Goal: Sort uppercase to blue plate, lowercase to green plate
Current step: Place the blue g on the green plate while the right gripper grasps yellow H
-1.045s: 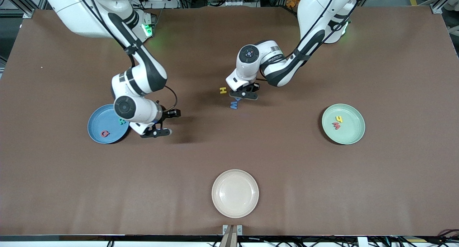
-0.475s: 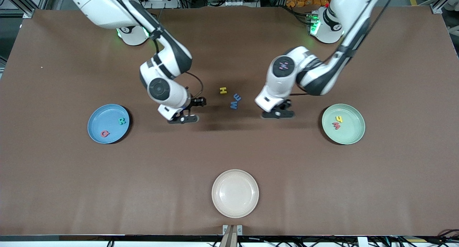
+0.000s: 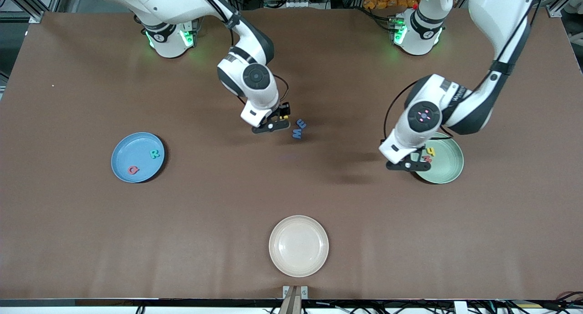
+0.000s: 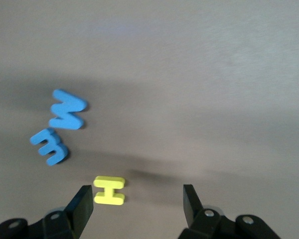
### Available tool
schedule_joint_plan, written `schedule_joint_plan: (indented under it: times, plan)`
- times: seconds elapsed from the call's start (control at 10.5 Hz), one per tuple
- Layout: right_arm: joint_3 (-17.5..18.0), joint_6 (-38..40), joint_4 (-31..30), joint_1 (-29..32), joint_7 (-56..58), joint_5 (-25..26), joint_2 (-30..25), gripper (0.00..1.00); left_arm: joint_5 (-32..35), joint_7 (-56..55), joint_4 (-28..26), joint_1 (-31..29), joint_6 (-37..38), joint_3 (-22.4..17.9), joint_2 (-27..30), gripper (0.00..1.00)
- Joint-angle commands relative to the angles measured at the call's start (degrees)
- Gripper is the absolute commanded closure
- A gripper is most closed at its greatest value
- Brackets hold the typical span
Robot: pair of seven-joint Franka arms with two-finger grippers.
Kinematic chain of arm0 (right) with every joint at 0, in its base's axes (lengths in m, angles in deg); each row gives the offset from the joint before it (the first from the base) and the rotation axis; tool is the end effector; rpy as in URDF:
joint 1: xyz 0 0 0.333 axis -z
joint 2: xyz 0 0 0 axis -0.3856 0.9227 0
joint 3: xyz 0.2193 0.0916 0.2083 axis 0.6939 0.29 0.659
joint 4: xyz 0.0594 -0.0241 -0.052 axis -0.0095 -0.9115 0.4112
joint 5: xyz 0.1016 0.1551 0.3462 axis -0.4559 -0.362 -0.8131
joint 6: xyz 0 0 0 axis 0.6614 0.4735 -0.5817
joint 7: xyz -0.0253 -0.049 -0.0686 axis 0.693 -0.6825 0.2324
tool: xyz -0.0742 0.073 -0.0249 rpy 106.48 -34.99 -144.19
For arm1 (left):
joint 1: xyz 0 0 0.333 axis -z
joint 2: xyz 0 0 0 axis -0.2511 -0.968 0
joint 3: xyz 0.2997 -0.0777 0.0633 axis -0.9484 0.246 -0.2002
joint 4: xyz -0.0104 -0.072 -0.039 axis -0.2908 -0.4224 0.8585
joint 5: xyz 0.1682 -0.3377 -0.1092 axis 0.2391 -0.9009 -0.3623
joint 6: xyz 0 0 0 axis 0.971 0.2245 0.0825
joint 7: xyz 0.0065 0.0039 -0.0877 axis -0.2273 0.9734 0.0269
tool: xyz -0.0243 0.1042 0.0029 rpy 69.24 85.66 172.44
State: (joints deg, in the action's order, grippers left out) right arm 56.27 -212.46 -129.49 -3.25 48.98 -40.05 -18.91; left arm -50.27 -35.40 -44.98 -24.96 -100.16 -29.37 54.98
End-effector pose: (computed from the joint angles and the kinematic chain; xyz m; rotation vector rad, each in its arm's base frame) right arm 0.4067 0.4559 0.2205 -3.0696 -0.3135 0.1690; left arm 0.5561 -0.1876 0.2742 -2.9598 0.1811 0.2195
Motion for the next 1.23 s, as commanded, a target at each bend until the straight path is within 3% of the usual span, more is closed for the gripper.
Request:
schedule_joint_plan:
  times: [0.0,0.28,0.47,0.76,1.04,1.14]
  plan:
    - [-0.02,-6.53,-0.18,-2.26,-2.72,2.42,2.91,0.2,0.44,9.16,0.41,-2.85,1.9,-2.71,-0.7,1.0]
    - [-0.02,-9.62,-2.02,-2.19,-2.73,5.58,3.8,0.21,0.44,13.95,0.05,-2.33,1.55,-8.08,-3.59,1.0]
    - [-0.02,-11.39,-3.61,-1.84,-2.73,7.17,3.89,0.23,0.35,13.52,0.58,-2.06,1.64,-8.61,-4.04,0.01]
    - [0.07,-11.4,-3.7,-1.84,-3.0,7.17,4.59,0.3,-2.62,13.16,2.07,0.04,2.25,-8.09,-2.99,0.0]
    - [0.07,-11.4,-3.79,-1.93,-3.08,7.08,5.03,0.35,-13.76,6.87,9.87,8.54,11.01,-8.0,-2.72,0.0]
    - [0.16,-11.4,-3.79,-1.93,-3.17,6.73,5.12,0.36,-14.67,4.31,11.03,10.57,11.83,-7.39,-2.89,0.0]
